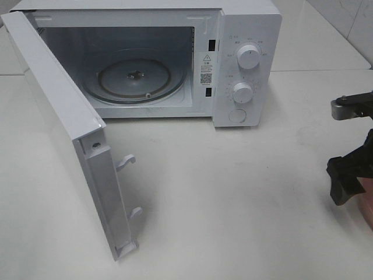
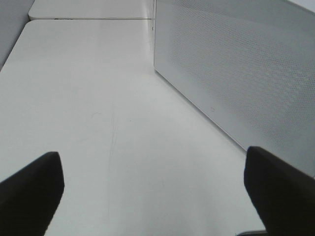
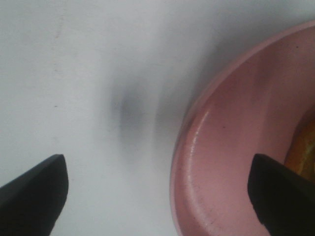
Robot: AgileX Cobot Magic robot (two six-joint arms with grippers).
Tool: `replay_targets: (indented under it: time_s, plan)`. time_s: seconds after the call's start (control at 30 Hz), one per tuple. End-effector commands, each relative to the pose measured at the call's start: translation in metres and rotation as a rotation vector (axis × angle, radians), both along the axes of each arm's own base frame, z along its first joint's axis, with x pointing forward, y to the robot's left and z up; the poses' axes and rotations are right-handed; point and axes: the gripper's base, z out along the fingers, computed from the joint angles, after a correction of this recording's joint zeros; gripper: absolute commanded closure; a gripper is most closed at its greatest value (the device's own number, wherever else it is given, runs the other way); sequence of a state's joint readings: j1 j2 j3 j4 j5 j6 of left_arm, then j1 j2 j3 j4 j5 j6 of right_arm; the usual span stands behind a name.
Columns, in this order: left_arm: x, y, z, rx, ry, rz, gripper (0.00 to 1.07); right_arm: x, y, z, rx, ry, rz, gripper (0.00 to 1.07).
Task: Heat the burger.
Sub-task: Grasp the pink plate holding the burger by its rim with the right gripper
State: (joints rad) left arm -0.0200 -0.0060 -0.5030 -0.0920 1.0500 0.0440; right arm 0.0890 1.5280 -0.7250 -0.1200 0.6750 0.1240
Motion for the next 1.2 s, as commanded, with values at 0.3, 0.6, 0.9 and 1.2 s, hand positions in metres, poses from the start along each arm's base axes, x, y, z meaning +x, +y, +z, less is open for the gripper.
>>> replay_targets:
  time_s: [0.3, 0.6, 0.9, 1.2]
  plan:
    - [-0.002, 0.0, 0.0, -0.007, -0.03, -0.005, 0.16, 0.008, -0.022, -0.021, -0.012, 0.036, -0.079, 0.17]
    - [-0.002, 0.0, 0.0, -0.007, -0.03, -0.005, 0.16, 0.013, -0.024, -0.042, -0.008, 0.078, -0.084, 0.21]
    - [-0.002, 0.0, 0.0, -0.007, -0.03, -0.005, 0.16, 0.016, -0.023, -0.055, -0.004, 0.091, -0.082, 0.32]
    - [-0.002, 0.0, 0.0, -0.007, -0.03, -0.005, 0.16, 0.017, -0.024, -0.055, -0.01, 0.085, -0.072, 0.52]
